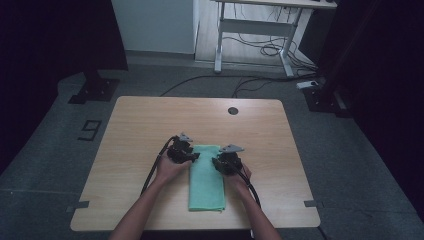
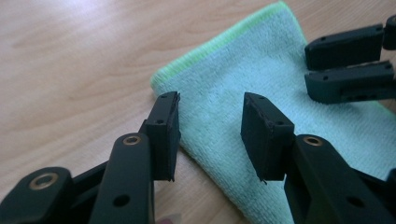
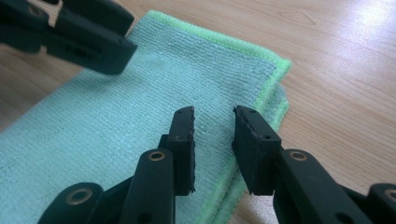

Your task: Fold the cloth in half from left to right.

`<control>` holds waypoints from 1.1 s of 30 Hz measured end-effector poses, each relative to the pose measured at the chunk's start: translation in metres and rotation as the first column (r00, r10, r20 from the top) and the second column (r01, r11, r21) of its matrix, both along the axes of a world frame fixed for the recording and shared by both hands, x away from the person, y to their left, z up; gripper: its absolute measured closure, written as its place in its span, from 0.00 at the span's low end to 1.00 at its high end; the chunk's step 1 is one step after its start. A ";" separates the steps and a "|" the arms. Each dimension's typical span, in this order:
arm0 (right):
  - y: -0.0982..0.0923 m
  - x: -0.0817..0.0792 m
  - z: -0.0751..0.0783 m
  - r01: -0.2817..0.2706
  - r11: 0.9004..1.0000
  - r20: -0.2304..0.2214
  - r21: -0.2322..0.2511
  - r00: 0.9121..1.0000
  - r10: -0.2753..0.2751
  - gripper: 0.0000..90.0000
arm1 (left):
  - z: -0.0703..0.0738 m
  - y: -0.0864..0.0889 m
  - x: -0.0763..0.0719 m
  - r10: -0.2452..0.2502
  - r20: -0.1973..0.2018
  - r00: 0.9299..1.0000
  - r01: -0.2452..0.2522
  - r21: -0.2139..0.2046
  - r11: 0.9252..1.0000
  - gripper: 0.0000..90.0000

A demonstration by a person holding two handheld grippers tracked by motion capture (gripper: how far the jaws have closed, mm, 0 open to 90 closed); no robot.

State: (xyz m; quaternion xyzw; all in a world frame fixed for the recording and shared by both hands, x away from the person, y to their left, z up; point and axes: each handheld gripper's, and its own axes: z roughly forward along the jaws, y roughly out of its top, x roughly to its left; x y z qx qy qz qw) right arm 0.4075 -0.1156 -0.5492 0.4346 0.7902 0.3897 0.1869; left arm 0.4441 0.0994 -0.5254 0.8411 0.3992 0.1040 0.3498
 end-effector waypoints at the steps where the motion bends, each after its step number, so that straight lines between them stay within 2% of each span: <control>1: 0.000 0.000 0.000 0.000 1.000 0.002 -0.002 1.000 0.000 0.75 | 0.000 0.000 0.002 0.003 -0.006 1.000 -0.003 0.010 1.000 0.65; 3: 0.000 0.000 0.000 0.003 1.000 -0.002 0.001 1.000 -0.003 0.76 | -0.002 -0.001 0.008 0.007 -0.030 1.000 -0.006 0.022 1.000 0.66; 4: -0.001 0.000 0.000 0.003 1.000 -0.004 0.005 1.000 -0.003 0.76 | -0.004 0.000 0.010 0.002 -0.036 0.999 0.000 0.041 0.999 0.66; 6: 0.000 0.000 0.000 0.003 1.000 -0.001 0.000 1.000 -0.003 0.76 | -0.007 0.000 0.014 0.008 -0.047 0.999 -0.006 0.041 0.999 0.66; 9: 0.000 0.000 0.000 0.004 1.000 0.001 -0.002 1.000 -0.004 0.76 | -0.009 0.000 0.016 0.019 -0.046 0.999 -0.018 0.016 1.000 0.67; 15: -0.001 0.000 0.001 0.001 1.000 -0.002 -0.009 1.000 -0.001 0.75 | -0.008 -0.004 0.019 0.018 -0.046 0.999 -0.017 0.025 1.000 0.66; 17: -0.003 -0.002 0.002 0.009 1.000 -0.009 0.011 1.000 -0.009 0.75 | -0.004 -0.003 0.017 0.007 -0.033 0.999 -0.006 0.031 0.999 0.65; 18: -0.005 -0.003 0.004 0.013 1.000 -0.004 0.016 1.000 -0.013 0.75 | -0.001 -0.002 0.014 0.007 -0.020 1.000 -0.006 0.016 1.000 0.65; 21: -0.007 -0.012 0.010 0.001 1.000 0.021 0.028 1.000 -0.001 0.74 | 0.009 0.001 0.005 -0.006 0.012 1.000 0.006 -0.008 1.000 0.65; 25: -0.006 -0.034 0.022 -0.043 0.997 0.051 0.065 0.998 0.040 0.73 | 0.014 0.001 -0.005 -0.021 0.025 0.999 0.021 -0.010 1.000 0.67; 27: -0.001 -0.047 0.025 -0.076 0.995 0.064 0.058 0.995 0.072 0.72 | 0.013 0.000 -0.007 -0.029 0.022 0.999 0.029 -0.005 1.000 0.67; 29: 0.005 -0.058 0.025 -0.113 0.991 0.062 0.068 0.992 0.109 0.72 | 0.009 -0.003 -0.007 -0.033 0.004 0.999 0.033 0.008 0.999 0.67; 32: 0.016 -0.073 0.021 -0.165 0.985 0.050 0.051 0.985 0.163 0.71 | 0.003 -0.006 -0.004 -0.028 -0.017 0.999 0.028 0.016 0.999 0.68; 33: 0.016 -0.073 0.021 -0.165 0.985 0.050 0.051 0.985 0.163 0.71 | 0.003 -0.006 -0.004 -0.028 -0.017 0.999 0.028 0.016 0.999 0.69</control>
